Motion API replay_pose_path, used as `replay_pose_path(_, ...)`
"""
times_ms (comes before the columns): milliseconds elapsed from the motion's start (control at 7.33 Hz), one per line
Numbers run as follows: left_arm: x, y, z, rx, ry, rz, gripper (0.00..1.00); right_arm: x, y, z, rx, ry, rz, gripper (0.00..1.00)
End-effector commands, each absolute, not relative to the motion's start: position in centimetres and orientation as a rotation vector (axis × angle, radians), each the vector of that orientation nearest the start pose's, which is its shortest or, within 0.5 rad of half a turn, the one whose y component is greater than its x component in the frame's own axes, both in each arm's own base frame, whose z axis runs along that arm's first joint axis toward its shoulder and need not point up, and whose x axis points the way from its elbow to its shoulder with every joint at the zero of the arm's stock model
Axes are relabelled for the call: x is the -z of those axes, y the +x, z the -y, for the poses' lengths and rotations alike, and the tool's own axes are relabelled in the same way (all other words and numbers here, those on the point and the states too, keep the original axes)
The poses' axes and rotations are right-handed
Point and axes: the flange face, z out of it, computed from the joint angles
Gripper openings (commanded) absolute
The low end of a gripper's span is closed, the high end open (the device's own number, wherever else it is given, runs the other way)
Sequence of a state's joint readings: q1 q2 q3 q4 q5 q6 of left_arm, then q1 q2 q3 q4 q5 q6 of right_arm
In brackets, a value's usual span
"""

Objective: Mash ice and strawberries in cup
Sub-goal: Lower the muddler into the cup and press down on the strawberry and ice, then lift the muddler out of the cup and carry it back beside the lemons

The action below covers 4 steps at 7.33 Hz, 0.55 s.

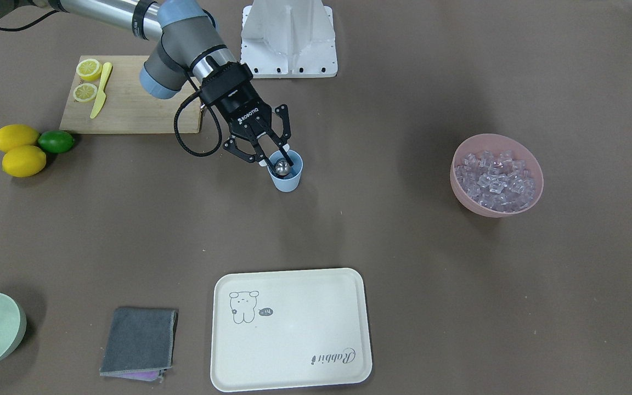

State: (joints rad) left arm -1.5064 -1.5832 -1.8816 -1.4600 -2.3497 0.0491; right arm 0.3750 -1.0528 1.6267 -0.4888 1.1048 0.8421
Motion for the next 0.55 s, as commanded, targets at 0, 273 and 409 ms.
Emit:
replay_pose_path(0,-50.5,-3.2,49.3,-0.194,0.207,-0.777,0.98,-19.3,-49.6,39.6,-0.134,1.159,1.217,0.0)
replay_pose_path(273,-50.4,-3.2,49.3,-0.194,0.209,-0.777,0.98,-18.4,-44.9,44.1,-0.11,1.157,1.238,0.0)
replay_pose_path(409,-50.7,-3.2,49.3,-0.19,0.203,-0.777,0.98,-17.5,-42.0,45.3,-0.08,1.107,1.183,0.0)
